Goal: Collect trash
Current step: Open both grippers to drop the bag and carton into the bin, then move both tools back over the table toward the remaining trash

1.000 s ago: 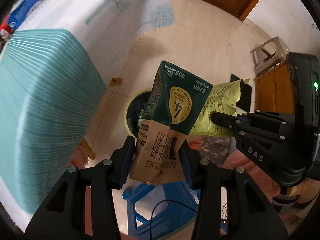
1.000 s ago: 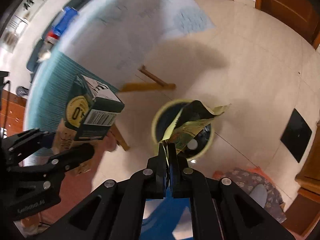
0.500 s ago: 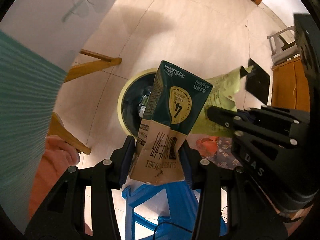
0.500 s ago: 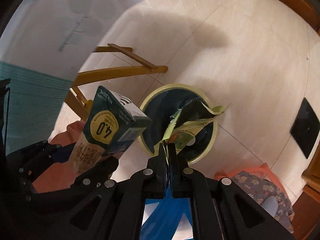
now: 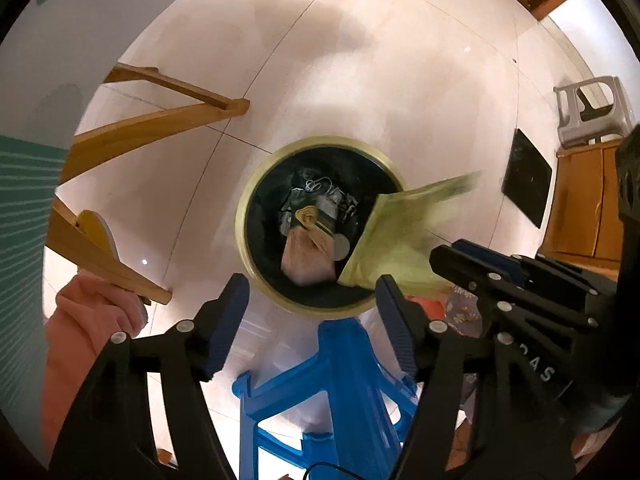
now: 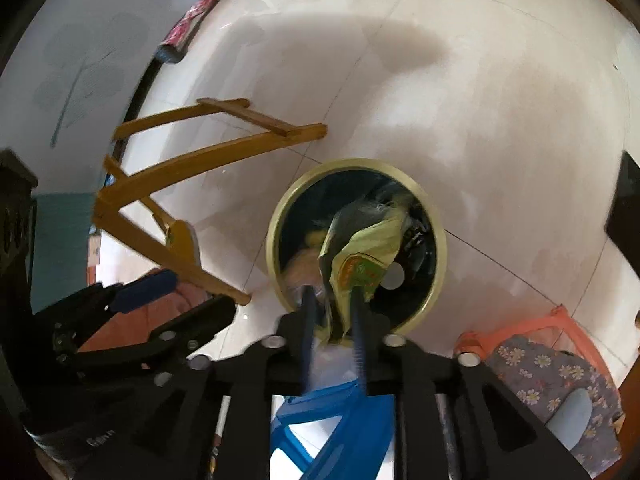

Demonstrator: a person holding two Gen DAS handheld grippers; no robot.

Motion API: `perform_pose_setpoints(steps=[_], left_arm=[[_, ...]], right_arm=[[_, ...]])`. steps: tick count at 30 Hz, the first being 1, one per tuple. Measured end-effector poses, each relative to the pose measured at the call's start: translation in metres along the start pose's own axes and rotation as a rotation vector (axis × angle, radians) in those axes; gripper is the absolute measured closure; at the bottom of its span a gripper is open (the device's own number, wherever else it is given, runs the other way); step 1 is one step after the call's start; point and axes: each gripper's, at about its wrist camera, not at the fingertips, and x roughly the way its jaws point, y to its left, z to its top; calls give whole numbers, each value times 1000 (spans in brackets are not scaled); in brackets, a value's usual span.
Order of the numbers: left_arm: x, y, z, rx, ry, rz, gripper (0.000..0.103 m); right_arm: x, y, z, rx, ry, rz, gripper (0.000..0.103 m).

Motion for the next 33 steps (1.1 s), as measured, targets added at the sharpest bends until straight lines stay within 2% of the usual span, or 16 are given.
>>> perform_pose_setpoints(steps=[3, 20, 26, 33], left_arm=[[5, 8, 4, -23, -10, -6, 33], [-7, 5, -6, -88, -24, -4, 33], [-25, -1, -18, -94, -22, -10, 33], [-69, -7, -37, -101, -42, -14, 33]], right_arm=[[1, -6, 3, 26, -6, 3, 70], [-11, 0, -12, -18, 14, -93, 65], [-32, 5, -20, -26, 42, -147, 65], [-74, 18, -41, -44, 76, -214, 65]])
